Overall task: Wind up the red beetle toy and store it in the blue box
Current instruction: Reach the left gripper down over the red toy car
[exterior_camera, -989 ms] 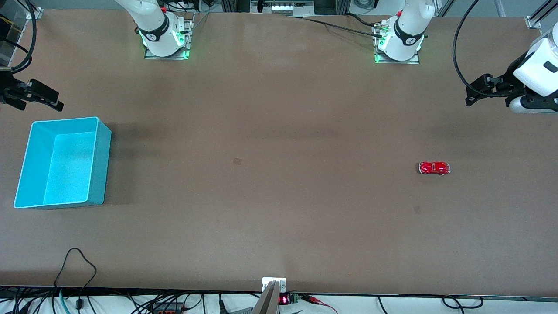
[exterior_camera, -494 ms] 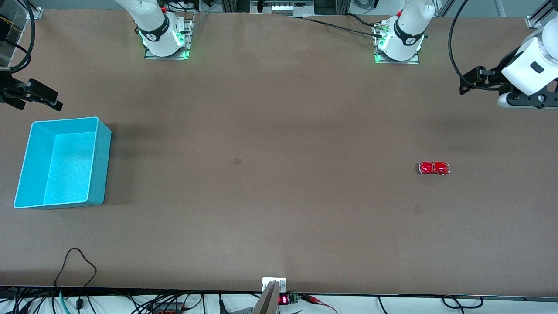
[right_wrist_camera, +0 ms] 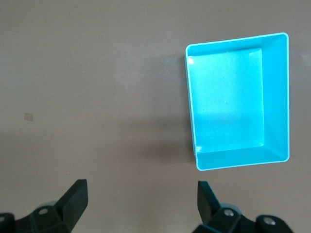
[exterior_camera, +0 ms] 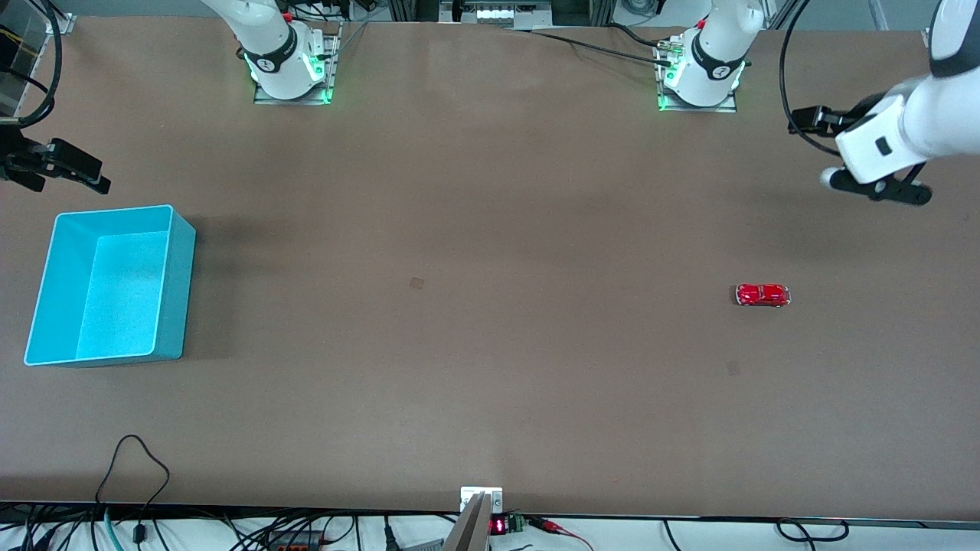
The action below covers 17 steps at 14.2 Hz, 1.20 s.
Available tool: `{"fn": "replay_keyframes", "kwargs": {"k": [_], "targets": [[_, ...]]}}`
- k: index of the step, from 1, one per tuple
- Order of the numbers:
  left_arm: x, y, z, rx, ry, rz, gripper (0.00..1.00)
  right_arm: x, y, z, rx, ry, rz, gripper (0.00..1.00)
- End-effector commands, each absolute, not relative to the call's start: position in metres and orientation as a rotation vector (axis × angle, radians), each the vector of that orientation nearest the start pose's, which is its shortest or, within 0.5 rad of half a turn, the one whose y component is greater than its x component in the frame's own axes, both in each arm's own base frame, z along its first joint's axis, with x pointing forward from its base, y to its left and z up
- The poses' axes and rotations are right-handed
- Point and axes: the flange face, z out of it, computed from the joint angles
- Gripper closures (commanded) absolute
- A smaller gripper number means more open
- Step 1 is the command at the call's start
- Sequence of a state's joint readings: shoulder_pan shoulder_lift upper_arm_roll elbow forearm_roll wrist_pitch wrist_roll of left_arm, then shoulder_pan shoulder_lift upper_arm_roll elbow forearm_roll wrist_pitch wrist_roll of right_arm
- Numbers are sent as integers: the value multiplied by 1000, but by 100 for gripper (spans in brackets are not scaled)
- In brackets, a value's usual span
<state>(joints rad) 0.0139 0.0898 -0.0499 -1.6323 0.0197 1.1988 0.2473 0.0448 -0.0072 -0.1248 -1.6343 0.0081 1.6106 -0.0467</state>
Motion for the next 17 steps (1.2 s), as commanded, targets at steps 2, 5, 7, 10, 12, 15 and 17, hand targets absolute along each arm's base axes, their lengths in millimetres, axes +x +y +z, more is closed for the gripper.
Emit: {"fn": "replay_keyframes", "kwargs": {"k": [2, 5, 7, 10, 12, 15, 17], "targets": [[566, 10, 475, -2980, 896, 734, 0, 551, -46, 605, -3145, 53, 34, 0], [580, 20, 440, -2798, 1320, 552, 0, 552, -46, 604, -3145, 53, 30, 0], [585, 27, 422, -2629, 1591, 461, 0, 552, -46, 605, -3145, 48, 27, 0], [583, 50, 380, -2447, 1834, 336, 0, 553, -45, 605, -3146, 43, 25, 0], [573, 54, 350, -2419, 1877, 301, 0, 553, -45, 605, -3146, 43, 25, 0], [556, 52, 289, -2387, 1912, 206, 0, 553, -45, 605, -3146, 43, 25, 0], [559, 51, 261, -2306, 2010, 160, 0, 553, -45, 605, -3146, 43, 20, 0]]}}
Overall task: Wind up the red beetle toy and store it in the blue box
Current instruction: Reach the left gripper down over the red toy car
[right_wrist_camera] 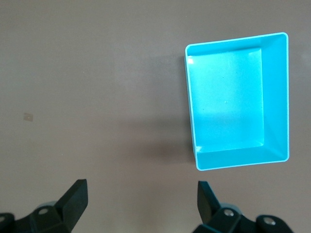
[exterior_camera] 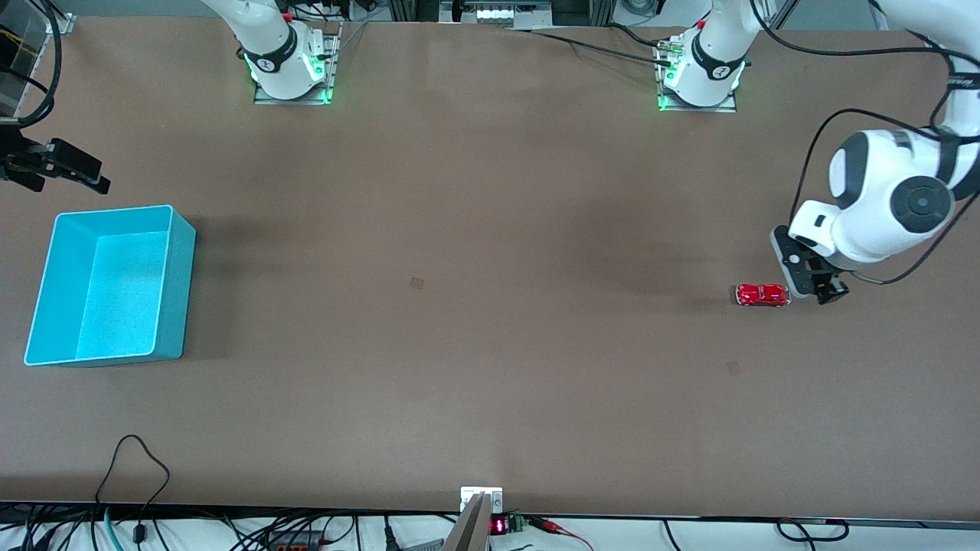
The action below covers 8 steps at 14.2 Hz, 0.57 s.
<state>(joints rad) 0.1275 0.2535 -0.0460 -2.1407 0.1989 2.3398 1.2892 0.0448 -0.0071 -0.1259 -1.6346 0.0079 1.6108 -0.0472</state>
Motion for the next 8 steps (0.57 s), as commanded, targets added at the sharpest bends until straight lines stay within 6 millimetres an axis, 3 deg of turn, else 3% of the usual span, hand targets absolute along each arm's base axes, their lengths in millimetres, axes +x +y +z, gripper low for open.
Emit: {"fn": "replay_keyframes", "kwargs": {"k": [1, 3, 8], "targets": [[562, 59, 244, -2277, 2035, 121, 0, 553, -45, 605, -3146, 43, 20, 0], [565, 78, 216, -2215, 2083, 56, 0, 553, -46, 605, -3146, 45, 18, 0], [565, 69, 209, -2169, 2129, 37, 0, 554, -46, 604, -3146, 48, 20, 0]]}}
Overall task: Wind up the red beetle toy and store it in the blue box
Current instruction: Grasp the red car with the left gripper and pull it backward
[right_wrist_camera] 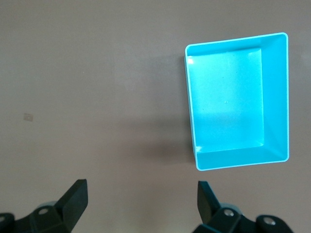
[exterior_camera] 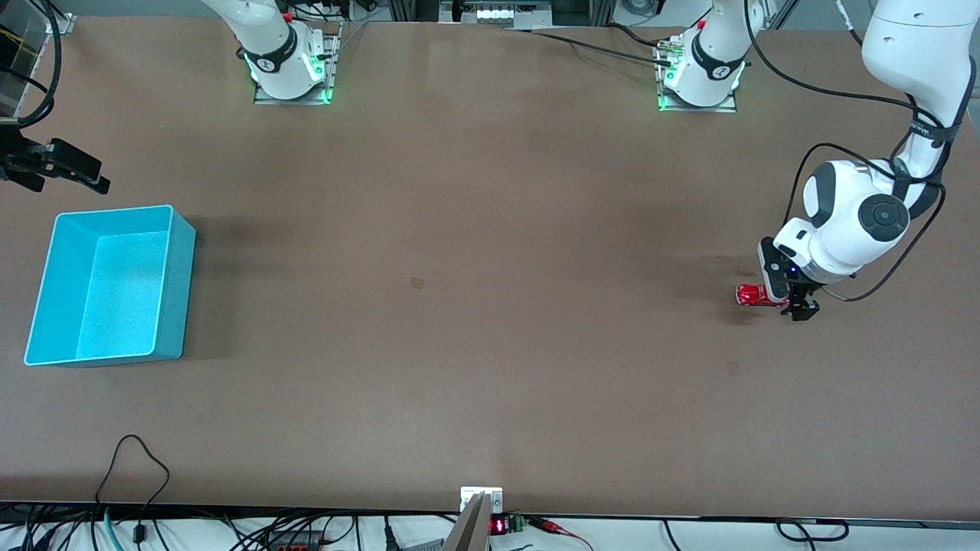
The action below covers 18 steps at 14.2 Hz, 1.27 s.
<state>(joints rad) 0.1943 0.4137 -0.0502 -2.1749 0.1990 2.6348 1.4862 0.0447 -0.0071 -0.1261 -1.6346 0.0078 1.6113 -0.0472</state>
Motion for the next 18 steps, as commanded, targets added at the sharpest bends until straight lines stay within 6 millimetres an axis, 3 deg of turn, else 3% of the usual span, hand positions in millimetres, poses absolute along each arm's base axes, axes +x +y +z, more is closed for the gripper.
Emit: {"fn": "replay_keyframes", "kwargs": {"k": [1, 3, 10, 11, 18], "targets": [[565, 68, 208, -2167, 2136, 37, 0, 554, -46, 604, -3146, 48, 20, 0], [564, 66, 204, -2168, 2146, 40, 8, 554, -46, 604, -3146, 48, 20, 0], [564, 65, 198, -2137, 2192, 52, 65, 554, -48, 604, -3146, 53, 20, 0], [564, 61, 197, -2138, 2202, 63, 69, 554, -47, 604, -3144, 53, 20, 0], [561, 70, 187, -2168, 2194, 83, 69, 554, -47, 603, -3143, 50, 22, 0]]}}
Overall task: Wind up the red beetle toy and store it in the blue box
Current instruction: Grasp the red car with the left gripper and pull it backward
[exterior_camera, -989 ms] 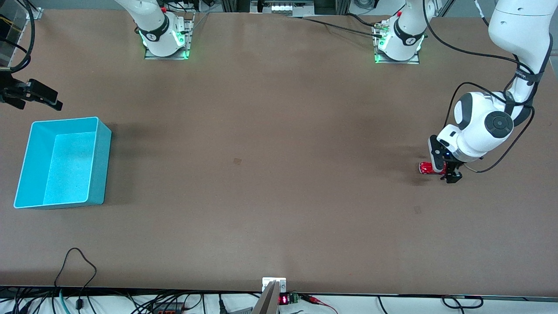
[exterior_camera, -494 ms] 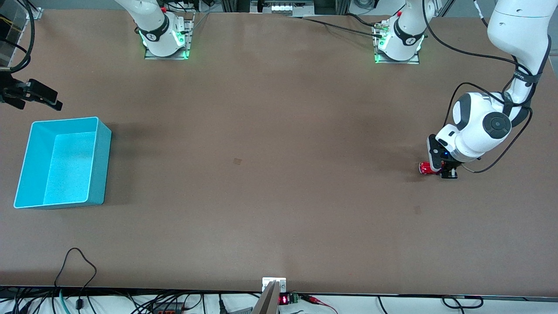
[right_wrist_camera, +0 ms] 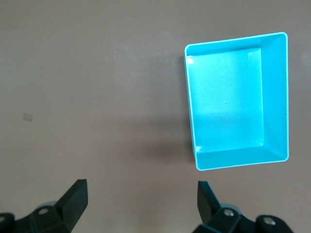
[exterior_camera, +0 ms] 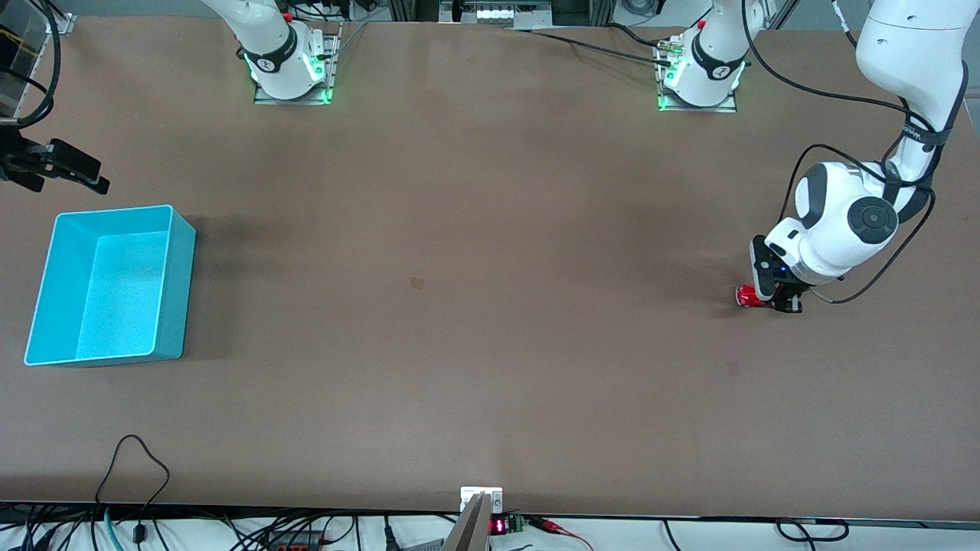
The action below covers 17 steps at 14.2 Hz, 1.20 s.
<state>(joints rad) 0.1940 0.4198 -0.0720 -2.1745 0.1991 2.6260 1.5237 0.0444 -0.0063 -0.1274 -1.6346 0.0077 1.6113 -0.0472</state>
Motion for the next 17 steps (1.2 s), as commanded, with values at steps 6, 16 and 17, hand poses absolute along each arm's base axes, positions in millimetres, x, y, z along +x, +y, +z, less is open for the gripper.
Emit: {"fn": "replay_keyframes", "kwargs": {"k": [6, 16, 17], "targets": [[551, 142, 181, -2240, 2140, 101, 68, 554, -47, 604, -3143, 53, 20, 0], [540, 205, 177, -2221, 2170, 105, 66, 554, -49, 603, -3141, 58, 22, 0], [540, 204, 177, -2220, 2172, 105, 66, 554, -48, 603, -3141, 55, 22, 0]]}}
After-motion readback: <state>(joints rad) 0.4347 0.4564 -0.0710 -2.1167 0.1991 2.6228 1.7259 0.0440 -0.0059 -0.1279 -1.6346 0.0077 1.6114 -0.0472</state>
